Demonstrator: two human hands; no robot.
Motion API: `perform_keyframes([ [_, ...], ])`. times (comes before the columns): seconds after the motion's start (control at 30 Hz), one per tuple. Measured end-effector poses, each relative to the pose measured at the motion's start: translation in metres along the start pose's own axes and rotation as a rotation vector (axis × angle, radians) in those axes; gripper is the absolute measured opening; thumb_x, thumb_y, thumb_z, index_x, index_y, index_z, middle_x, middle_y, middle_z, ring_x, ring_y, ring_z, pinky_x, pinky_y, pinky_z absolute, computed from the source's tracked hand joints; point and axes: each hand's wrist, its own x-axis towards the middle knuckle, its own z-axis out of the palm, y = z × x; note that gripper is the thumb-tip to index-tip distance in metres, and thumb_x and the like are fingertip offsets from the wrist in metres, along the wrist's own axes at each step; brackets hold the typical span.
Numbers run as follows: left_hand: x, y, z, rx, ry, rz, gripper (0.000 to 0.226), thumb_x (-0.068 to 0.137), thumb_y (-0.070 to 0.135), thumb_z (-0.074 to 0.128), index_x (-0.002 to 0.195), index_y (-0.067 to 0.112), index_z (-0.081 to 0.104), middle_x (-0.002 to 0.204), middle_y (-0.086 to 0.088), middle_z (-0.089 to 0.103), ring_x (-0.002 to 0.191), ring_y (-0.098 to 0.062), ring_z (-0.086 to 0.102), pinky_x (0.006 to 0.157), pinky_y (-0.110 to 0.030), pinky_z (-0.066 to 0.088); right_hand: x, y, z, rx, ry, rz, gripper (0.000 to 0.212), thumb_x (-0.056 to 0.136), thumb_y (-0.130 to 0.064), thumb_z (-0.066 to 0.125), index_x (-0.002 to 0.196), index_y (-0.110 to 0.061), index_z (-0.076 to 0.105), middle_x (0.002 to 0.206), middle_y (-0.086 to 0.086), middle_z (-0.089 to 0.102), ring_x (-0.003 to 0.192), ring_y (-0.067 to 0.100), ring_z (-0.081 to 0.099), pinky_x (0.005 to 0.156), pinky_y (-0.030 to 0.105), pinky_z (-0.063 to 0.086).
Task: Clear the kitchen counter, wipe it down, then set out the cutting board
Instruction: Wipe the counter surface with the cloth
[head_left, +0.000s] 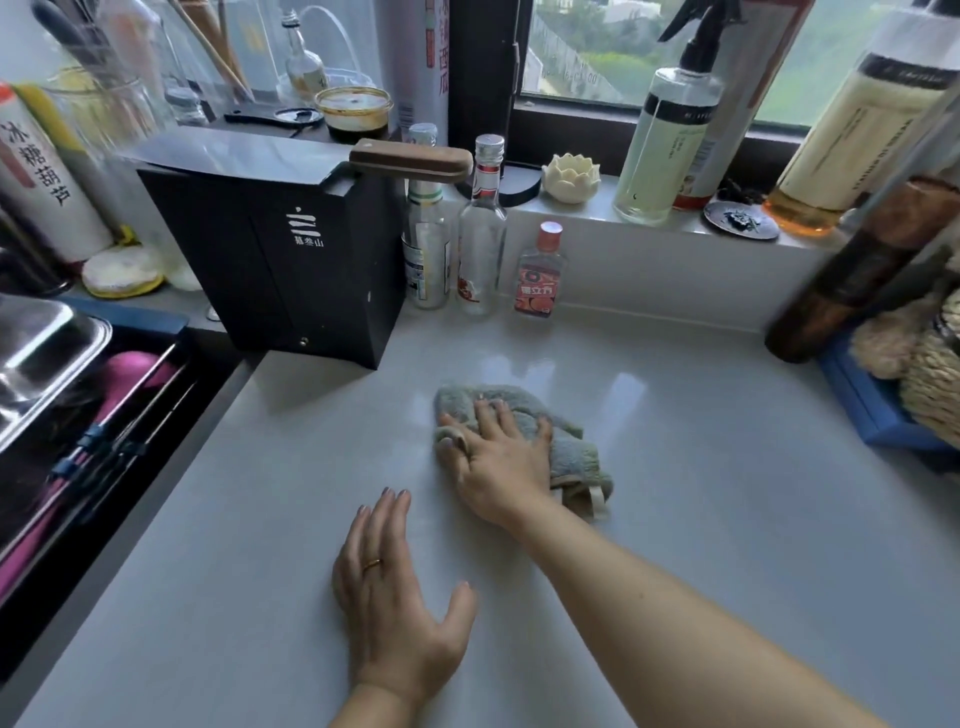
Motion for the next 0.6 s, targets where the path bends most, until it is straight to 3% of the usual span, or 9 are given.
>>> perform_keyframes([
  [0.17, -0.001, -0.001, -0.011, -0.176, -0.037, 0.021, 0.088, 0.05, 0.043, 0.044, 0.124, -0.005, 0.045, 0.129, -0.023, 0.05, 0.123, -0.042, 0.042, 0.103, -0.045, 0.027, -0.041, 0.0, 0.002, 0.089, 0.012, -0.049, 0.048, 0.089, -0.058, 0.029, 0.136, -0.048, 0.029, 0.157, -0.008, 0.015, 0.145, 0.014, 0.006, 0.111, 0.052, 0.0],
  [0.3, -0.006, -0.019, -0.033, -0.254, -0.045, 0.01, 0.084, 0.052, 0.042, 0.049, 0.126, 0.002, 0.045, 0.13, -0.018, 0.051, 0.124, -0.037, 0.041, 0.104, -0.037, 0.025, -0.056, 0.01, -0.007, 0.037, -0.025, 0.162, 0.059, 0.08, -0.059, 0.039, 0.136, -0.051, 0.023, 0.157, -0.004, 0.012, 0.141, 0.031, 0.004, 0.108, 0.056, 0.011],
  [0.43, -0.006, -0.049, -0.055, -0.163, -0.019, -0.015, 0.086, 0.05, 0.047, 0.044, 0.127, 0.008, 0.046, 0.133, -0.012, 0.052, 0.129, -0.035, 0.038, 0.107, -0.046, 0.025, -0.049, 0.0, -0.013, 0.107, 0.214, 0.291, 0.028, 0.09, -0.035, 0.04, 0.112, -0.021, 0.051, 0.127, 0.006, 0.054, 0.115, 0.033, 0.036, 0.09, 0.045, 0.032],
  [0.5, -0.001, -0.061, -0.063, -0.135, -0.016, -0.044, 0.082, 0.053, 0.04, 0.051, 0.13, 0.014, 0.042, 0.137, -0.007, 0.048, 0.134, -0.03, 0.032, 0.11, -0.047, 0.019, -0.041, -0.002, -0.023, 0.29, 0.3, 0.373, 0.02, 0.09, -0.027, 0.041, 0.102, -0.016, 0.052, 0.111, 0.017, 0.06, 0.111, 0.036, 0.042, 0.085, 0.044, 0.034],
  [0.6, 0.015, -0.07, -0.066, -0.151, -0.036, -0.077, 0.083, 0.056, 0.033, 0.053, 0.135, 0.019, 0.033, 0.141, -0.004, 0.041, 0.136, -0.024, 0.025, 0.113, -0.044, 0.01, -0.018, -0.004, -0.043, 0.471, 0.398, 0.469, 0.024, 0.092, -0.027, 0.037, 0.107, -0.015, 0.051, 0.103, 0.024, 0.057, 0.11, 0.041, 0.043, 0.089, 0.046, 0.037],
])
